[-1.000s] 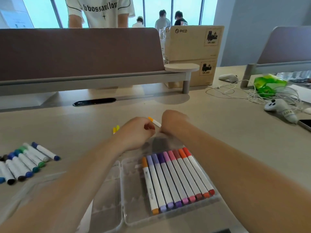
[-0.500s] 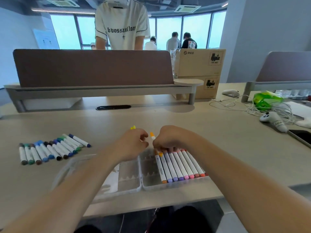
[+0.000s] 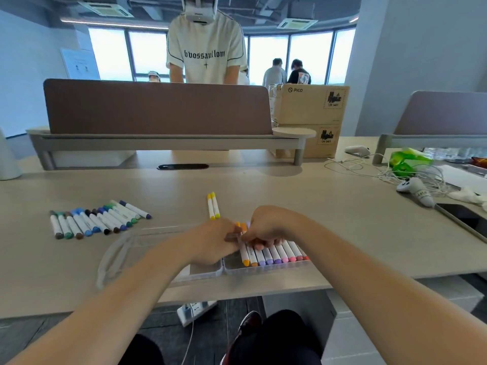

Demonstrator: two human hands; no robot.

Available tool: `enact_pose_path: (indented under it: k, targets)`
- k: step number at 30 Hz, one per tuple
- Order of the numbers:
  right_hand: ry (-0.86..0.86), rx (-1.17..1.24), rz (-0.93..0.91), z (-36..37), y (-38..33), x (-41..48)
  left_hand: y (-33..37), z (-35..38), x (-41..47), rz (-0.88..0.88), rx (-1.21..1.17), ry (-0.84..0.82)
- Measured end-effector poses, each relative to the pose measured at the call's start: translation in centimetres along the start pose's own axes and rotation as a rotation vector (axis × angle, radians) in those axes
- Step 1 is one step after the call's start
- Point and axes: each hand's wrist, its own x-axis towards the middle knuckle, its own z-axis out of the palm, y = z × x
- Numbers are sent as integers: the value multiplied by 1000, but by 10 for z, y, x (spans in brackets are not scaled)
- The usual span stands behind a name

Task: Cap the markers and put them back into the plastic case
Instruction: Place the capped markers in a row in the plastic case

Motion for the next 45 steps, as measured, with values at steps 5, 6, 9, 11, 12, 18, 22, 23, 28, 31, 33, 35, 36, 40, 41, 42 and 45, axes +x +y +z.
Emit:
enact_pose_path:
  k: [5, 6, 9, 11, 12, 18, 22, 23, 28, 31, 33, 35, 36, 40, 41, 42, 45]
  targets:
    - [1, -60, -18, -1, -1, 1, -1, -1, -1, -31, -36, -8]
    - [-11, -78, -16, -1, -2, 3, -1, -1, 0, -34, -56, -1]
    - [-63, -118, 10, -2, -4, 7, 1, 2, 4, -47, -133, 8]
    - [-76, -130, 11, -3, -5, 9, 2, 4, 6, -48, -142, 15]
    - [-79, -138, 8, -3, -5, 11, 3, 3, 6, -43, -135, 16]
    - [-47, -217, -50, -9, -5, 17, -3, -4, 7, -74, -184, 12]
    - [113, -267, -60, -9, -16, 32, -23, -19, 9, -147, -339, 272]
    - [172, -288, -64, -8, -21, 39, -30, -22, 10, -166, -338, 321]
    - [346, -235, -58, -8, -49, 86, -61, -40, 20, -273, -383, 428]
    - [403, -254, -65, -10, -69, 113, -75, -48, 27, -284, -396, 447]
    - [398, -285, -51, -12, -79, 127, -82, -52, 31, -285, -398, 447]
    - [369, -313, -34, -14, -88, 136, -88, -54, 35, -293, -399, 439]
    - [348, -328, -23, -14, -91, 140, -91, -54, 37, -296, -399, 435]
    - [304, -391, 8, -11, -101, 150, -101, -51, 44, -288, -397, 438]
    - [306, -399, 9, -9, -103, 151, -103, -51, 44, -287, -393, 440]
    - [306, -403, 6, -9, -104, 152, -104, -50, 44, -291, -386, 438]
    - [298, -396, -11, -7, -105, 151, -104, -49, 42, -311, -357, 433]
